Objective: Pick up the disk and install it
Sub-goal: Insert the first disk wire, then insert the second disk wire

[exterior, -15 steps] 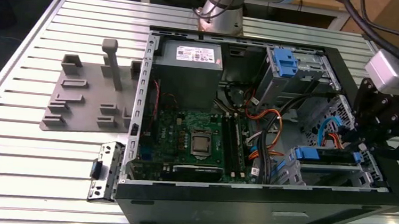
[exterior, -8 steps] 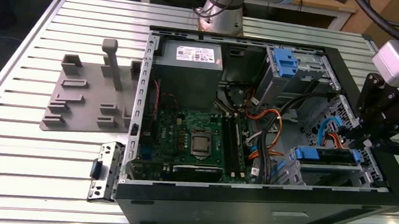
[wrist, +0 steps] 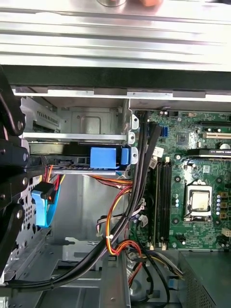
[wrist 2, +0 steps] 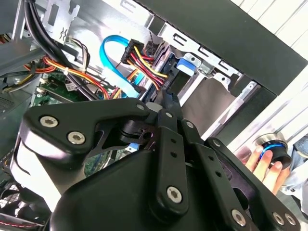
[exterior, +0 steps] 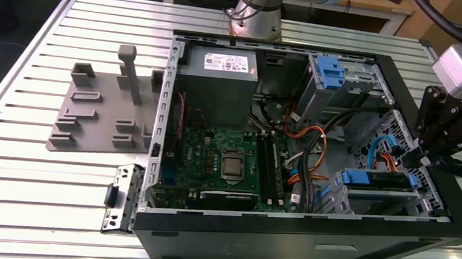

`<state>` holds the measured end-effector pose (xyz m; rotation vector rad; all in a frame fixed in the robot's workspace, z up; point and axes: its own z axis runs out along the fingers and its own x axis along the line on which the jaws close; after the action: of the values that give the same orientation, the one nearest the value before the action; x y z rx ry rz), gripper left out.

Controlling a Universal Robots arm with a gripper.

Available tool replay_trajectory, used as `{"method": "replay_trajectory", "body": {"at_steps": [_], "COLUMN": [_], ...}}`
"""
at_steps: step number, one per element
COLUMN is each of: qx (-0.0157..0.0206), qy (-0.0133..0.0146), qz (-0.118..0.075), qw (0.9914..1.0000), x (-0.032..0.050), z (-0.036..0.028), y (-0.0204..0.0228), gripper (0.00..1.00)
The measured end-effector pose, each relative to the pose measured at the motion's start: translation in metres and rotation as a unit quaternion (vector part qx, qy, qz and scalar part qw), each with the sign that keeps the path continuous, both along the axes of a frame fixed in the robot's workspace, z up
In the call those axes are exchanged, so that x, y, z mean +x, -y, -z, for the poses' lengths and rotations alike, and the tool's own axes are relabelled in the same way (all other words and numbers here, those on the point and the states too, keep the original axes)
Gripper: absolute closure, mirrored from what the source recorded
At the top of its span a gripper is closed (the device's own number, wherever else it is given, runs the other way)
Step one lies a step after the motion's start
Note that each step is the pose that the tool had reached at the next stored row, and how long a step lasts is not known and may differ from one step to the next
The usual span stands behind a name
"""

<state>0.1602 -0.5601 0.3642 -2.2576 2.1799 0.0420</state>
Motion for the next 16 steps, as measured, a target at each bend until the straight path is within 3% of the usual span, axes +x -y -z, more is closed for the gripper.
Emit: {"method": "replay_trajectory", "body": {"at_steps": [3,16], "qx": [0.0001,0.0001], "qy": [0.0,0.0], "qz": [0.0,0.0], "qw": [1.0,1.0], "x": [0.0,0.0], "z": [-0.0039,-0.0041], "y": [0.0001,0.0], "gripper": [0.9,0.9]}}
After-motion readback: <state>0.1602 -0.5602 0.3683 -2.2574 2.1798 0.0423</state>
